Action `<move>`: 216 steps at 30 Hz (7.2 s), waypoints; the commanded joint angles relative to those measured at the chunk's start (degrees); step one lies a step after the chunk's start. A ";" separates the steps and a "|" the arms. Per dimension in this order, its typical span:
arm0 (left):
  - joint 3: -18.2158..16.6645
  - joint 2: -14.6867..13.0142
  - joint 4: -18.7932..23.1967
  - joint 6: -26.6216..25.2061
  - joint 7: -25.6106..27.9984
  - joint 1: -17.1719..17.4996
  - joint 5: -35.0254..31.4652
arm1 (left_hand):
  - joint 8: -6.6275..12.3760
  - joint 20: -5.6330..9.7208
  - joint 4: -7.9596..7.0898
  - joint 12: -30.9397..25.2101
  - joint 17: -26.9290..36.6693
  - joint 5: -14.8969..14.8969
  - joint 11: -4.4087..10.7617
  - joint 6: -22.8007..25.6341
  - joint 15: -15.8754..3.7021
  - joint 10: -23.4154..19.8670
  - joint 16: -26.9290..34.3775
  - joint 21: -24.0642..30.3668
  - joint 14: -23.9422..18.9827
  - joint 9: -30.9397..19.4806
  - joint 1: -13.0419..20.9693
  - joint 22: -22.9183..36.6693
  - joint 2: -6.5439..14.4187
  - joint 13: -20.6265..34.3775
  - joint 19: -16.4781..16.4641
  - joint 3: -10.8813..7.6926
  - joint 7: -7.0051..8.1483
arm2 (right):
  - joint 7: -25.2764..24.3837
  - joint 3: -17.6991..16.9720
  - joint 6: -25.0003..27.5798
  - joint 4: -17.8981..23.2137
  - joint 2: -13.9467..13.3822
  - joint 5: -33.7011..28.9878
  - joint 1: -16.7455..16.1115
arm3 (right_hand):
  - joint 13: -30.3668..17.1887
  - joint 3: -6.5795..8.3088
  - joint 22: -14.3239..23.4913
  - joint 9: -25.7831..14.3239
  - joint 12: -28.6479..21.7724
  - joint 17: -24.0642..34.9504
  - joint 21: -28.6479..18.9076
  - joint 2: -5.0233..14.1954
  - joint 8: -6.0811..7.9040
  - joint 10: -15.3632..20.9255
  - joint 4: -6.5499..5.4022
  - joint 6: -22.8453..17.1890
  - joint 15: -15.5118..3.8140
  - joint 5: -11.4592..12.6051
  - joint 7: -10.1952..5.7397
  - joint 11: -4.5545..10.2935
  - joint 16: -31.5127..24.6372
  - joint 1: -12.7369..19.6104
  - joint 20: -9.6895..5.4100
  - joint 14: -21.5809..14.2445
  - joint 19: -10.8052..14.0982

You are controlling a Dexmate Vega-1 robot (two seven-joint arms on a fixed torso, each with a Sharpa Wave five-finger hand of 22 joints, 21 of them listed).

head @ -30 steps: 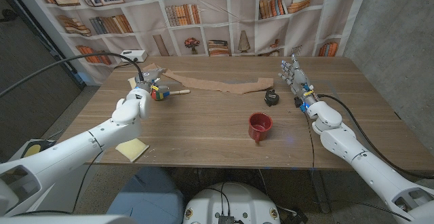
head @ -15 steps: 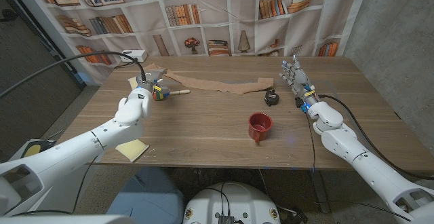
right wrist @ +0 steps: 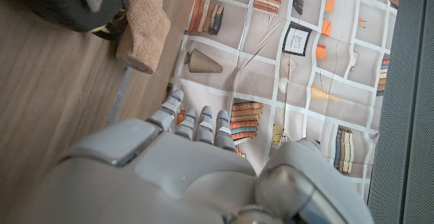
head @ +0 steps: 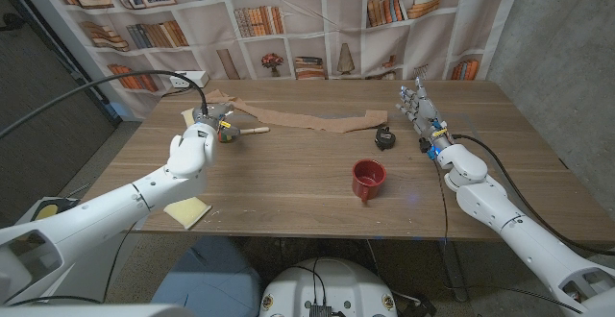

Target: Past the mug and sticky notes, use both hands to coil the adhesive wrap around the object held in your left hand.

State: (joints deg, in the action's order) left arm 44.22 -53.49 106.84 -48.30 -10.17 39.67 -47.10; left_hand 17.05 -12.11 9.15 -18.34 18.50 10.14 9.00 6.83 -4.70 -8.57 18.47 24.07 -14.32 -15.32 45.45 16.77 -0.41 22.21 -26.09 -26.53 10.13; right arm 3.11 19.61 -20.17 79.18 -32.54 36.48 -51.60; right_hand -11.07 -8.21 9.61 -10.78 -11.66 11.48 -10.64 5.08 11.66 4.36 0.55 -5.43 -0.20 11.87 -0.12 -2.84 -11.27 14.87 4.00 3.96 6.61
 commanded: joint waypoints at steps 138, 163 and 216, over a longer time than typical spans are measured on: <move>5.30 5.10 -6.94 -0.53 -4.59 -4.50 1.24 | 13.64 17.79 1.38 -7.15 16.90 4.65 -0.20 29.45 -6.80 -12.80 15.13 34.54 -21.95 -9.30 45.00 6.96 5.96 11.42 -11.83 -1.38 -7.08 | -1.91 0.28 1.57 1.94 -0.38 -0.84 -0.55 | -0.28 0.41 0.19 -0.29 -0.13 0.08 -0.27 0.93 0.05 0.95 -0.04 -1.29 -0.61 -0.27 -1.37 1.78 -0.39 0.07 0.50 0.26 0.28; 0.97 5.02 -4.89 1.57 5.27 -0.37 8.58 | 28.17 22.23 0.88 -20.89 16.85 4.57 -1.91 37.02 -4.64 -27.07 15.25 40.31 -28.98 -27.42 50.60 -3.99 3.93 27.34 -7.71 1.51 -11.42 | -1.99 -0.15 1.28 2.20 -0.43 -0.48 -1.05 | -0.28 0.51 0.18 -0.29 -0.07 0.06 -0.28 0.97 -0.04 0.95 -0.03 -1.29 -0.63 -0.27 -1.46 1.87 -0.41 0.06 0.49 0.24 0.37; -11.96 4.00 -4.46 23.48 26.23 10.11 30.06 | 28.32 22.48 0.85 -20.87 16.49 4.53 -2.20 38.89 -3.81 -27.79 14.69 42.51 -29.98 -26.36 51.86 -5.55 3.87 27.42 -5.39 2.54 -12.36 | -2.94 -0.68 1.28 2.96 -0.70 -0.52 -2.02 | -0.29 0.81 0.19 -0.27 -0.03 0.06 -0.24 1.31 -0.11 1.13 -0.10 -1.49 -0.61 -0.26 -1.64 2.16 -0.44 0.01 0.56 0.25 0.34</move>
State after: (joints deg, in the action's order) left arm 34.92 -49.42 103.15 -31.16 12.41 47.99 -21.47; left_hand 45.48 10.34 10.03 -39.21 35.04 14.79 6.85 45.16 -8.69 -35.94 33.26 66.16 -43.92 -41.65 88.02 11.09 -5.35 49.61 -31.58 -24.07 -1.93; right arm -0.01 18.85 -19.02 82.62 -33.46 35.90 -54.04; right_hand -11.07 -7.65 9.61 -10.78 -11.66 11.48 -10.64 5.68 11.65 5.28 0.47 -6.44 -0.49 11.68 -1.52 -1.10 -11.27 14.87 4.40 4.27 7.01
